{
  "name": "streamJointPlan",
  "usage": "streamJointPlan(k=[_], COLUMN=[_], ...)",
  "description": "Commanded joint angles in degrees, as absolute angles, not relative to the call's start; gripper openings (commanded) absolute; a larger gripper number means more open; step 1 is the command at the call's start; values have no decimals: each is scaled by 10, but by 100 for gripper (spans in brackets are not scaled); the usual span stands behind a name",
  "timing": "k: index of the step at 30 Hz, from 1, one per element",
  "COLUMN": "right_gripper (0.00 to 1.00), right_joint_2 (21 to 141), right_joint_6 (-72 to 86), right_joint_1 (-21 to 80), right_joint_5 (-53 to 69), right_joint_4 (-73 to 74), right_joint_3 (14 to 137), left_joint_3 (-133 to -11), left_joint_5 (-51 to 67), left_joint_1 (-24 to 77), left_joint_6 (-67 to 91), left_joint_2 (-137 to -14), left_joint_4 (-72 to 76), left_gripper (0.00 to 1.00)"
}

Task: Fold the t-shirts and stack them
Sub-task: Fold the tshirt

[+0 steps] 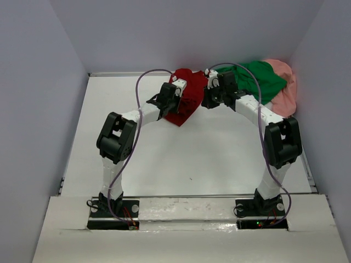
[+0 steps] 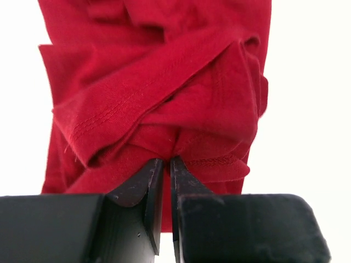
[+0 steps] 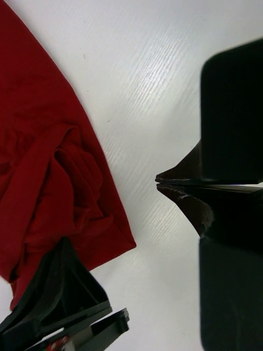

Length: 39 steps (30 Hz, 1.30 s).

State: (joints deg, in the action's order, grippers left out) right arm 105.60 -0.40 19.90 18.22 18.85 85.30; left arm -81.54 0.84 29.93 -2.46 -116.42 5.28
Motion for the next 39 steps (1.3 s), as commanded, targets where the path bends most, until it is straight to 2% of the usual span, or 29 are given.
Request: streamJointPlan(k=[1, 14, 18, 23, 26, 32, 39], right_gripper=[0, 0, 0, 0, 0, 0, 0], right_joint_2=[1067, 1074, 1077, 1077, 1079, 1088, 1101], right_joint_6=[-2, -2, 18, 27, 32, 36, 29], right_joint_1=[197, 197, 197, 197, 197, 197, 197], right_joint_5=[201, 221, 235, 264, 290, 318, 313], right_joint_4=[182, 182, 184, 185, 185, 185, 188], right_joint_3=[848, 841, 833, 825, 819, 819, 834], left_joint_3=[-865, -911, -919, -949, -978, -986, -869], left_joint_5=[-11, -14, -19, -47, -49, -39, -47], left_joint_1=[299, 264, 244, 237, 237, 238, 252], left_joint_6=[-22, -18, -10, -6, -16, -23, -17], left_joint_2=[-1134, -1133, -1141, -1172, -1224, -1257, -1136], left_joint_4=[78, 72, 83, 86, 75, 69, 109], left_gripper=[17, 18, 22, 81, 99, 99, 99])
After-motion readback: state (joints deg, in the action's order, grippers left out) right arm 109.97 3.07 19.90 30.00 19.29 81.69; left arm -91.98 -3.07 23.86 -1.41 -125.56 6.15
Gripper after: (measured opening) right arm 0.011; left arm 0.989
